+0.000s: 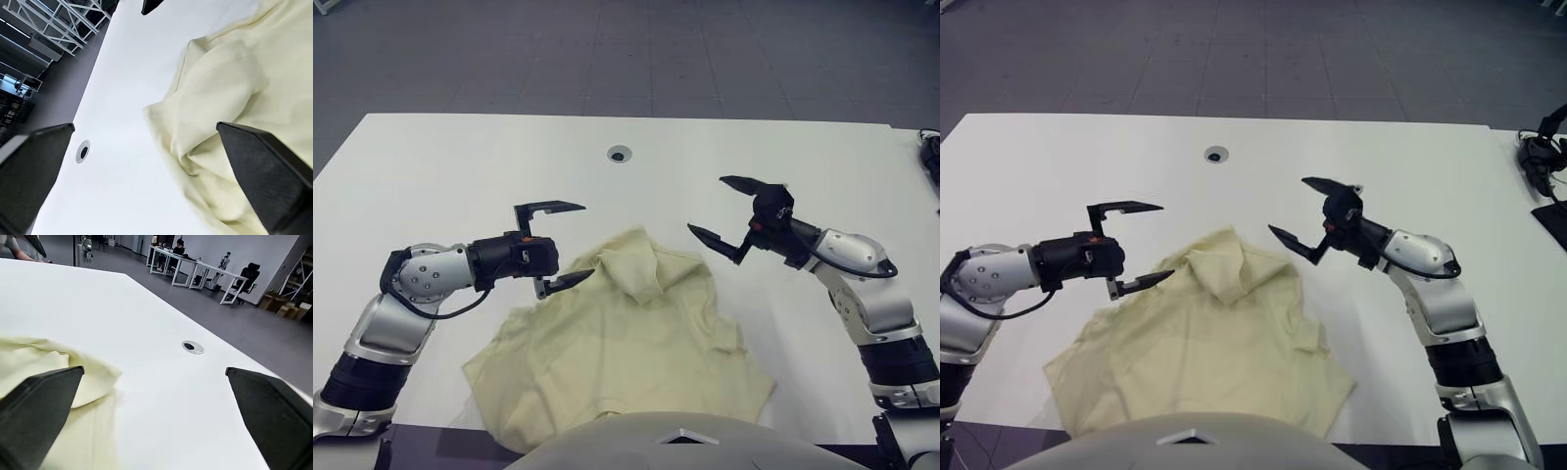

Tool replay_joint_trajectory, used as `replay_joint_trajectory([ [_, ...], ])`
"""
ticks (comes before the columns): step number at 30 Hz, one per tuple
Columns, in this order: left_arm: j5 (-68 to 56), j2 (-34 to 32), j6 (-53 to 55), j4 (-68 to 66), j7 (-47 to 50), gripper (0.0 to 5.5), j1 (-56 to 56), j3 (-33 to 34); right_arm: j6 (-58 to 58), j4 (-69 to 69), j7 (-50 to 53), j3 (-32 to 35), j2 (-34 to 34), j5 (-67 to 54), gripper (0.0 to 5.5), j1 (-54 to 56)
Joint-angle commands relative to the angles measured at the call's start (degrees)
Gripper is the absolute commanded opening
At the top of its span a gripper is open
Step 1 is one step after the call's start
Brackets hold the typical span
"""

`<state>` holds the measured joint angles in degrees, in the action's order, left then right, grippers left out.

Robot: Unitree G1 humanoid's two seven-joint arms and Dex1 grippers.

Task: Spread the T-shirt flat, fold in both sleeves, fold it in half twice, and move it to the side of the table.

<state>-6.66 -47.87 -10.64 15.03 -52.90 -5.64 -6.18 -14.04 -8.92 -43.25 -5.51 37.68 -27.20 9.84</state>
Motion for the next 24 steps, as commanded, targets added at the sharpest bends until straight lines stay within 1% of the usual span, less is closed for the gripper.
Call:
replay_joint_trajectory([
  [1, 7.4, 5.8, 2.3, -11.6, 5.9, 5.4, -11.0, -2.7, -10.4, -0.8, -1.2, -0.1, -1.4, -4.5, 5.39, 1.4],
  [3, 6.8, 8.8, 3.8, -16.3, 5.3, 5.4, -14.6, -4.0, -14.0, -0.4, -0.8, -0.4, -2.4, -5.0, 5.39, 3.0],
  [5, 3.0, 11.4, 7.1, -18.5, 2.2, 5.4, -16.5, -4.8, -16.3, -0.1, -0.6, -0.7, -3.2, -4.6, 5.39, 4.0],
  [8, -1.7, 14.8, 11.9, -21.8, -1.9, 5.4, -19.0, -5.5, -16.6, 1.0, -1.0, -1.9, -3.4, -2.0, 5.39, 4.3],
  [11, -2.6, 17.2, 14.7, -26.1, -3.5, 5.4, -20.8, -6.1, -15.3, 2.5, -1.9, -3.1, -3.5, 0.6, 5.39, 4.2],
  [14, -3.0, 17.6, 16.5, -28.5, -6.5, 4.94, -20.8, -7.2, -14.4, 3.7, -2.7, -4.4, -3.8, 3.1, 5.4, 4.2],
  [17, -6.3, 18.4, 19.5, -28.5, -10.0, 4.45, -20.6, -6.3, -13.0, 4.1, -3.6, -5.4, -3.7, 5.4, 5.4, 3.8],
  [24, -3.7, 22.7, 19.4, -37.3, -7.0, 3.37, -24.0, -7.3, -10.4, 5.2, -4.3, -5.1, -3.9, 8.3, 5.4, 2.6],
])
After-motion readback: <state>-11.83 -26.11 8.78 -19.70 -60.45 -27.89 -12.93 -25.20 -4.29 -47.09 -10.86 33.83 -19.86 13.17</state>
